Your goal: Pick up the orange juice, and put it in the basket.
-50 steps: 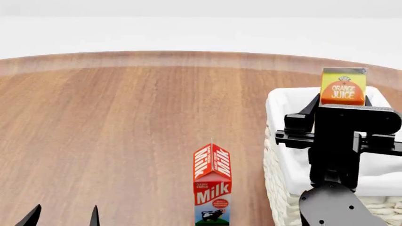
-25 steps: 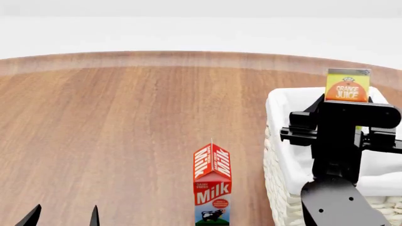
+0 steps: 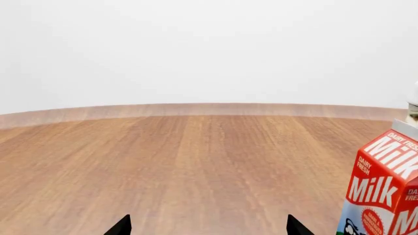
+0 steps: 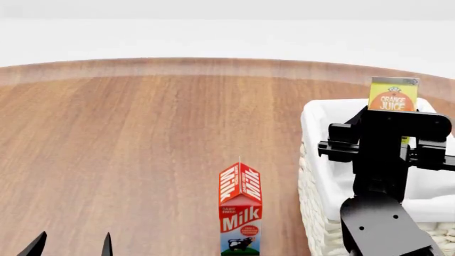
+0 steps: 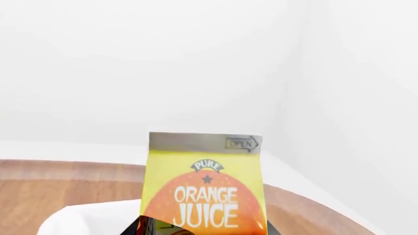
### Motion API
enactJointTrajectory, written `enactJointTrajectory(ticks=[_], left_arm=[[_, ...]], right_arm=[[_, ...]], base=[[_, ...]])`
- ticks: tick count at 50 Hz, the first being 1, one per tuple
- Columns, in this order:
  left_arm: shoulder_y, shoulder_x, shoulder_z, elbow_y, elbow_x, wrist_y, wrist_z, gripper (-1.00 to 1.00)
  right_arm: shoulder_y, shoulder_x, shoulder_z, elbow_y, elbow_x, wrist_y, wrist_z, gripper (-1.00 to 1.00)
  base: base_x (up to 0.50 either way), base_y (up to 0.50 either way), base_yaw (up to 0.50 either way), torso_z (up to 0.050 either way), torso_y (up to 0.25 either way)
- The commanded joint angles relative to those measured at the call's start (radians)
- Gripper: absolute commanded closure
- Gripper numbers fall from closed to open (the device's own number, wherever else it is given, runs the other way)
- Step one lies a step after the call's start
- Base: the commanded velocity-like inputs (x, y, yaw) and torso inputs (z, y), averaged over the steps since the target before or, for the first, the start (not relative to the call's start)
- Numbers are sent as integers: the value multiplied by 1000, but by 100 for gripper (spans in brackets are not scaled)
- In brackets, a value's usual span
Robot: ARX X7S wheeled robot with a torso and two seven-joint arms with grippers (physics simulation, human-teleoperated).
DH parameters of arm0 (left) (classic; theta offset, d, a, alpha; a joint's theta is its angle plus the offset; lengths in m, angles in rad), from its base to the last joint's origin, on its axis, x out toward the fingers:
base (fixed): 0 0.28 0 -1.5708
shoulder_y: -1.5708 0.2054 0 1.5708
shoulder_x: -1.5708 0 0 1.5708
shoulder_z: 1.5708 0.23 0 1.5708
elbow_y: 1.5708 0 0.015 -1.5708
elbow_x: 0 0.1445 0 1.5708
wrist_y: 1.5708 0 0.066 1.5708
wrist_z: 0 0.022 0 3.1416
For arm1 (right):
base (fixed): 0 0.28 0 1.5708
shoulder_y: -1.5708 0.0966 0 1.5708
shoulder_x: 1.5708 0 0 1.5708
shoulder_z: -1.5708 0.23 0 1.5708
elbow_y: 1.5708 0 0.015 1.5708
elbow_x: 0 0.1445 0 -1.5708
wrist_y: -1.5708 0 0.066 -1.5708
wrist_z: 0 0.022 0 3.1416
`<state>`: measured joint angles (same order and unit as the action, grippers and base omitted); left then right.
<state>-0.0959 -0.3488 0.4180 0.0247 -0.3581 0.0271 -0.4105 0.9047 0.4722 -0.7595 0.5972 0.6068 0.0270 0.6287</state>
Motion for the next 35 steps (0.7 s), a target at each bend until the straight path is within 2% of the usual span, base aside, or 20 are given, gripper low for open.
enactJointTrajectory(ticks=[1,35], left_arm=[[-1,-1,2,0,-2,1,-2,-100],[-2,-5,7,-1,-5,3,-6,-100]], right_arm=[[24,-15,10,36,-60,-7,-14,100],[35,-90,13,240,-88,-110,-61,100]], base=[[0,0,0,0,0],[0,0,0,0,1]])
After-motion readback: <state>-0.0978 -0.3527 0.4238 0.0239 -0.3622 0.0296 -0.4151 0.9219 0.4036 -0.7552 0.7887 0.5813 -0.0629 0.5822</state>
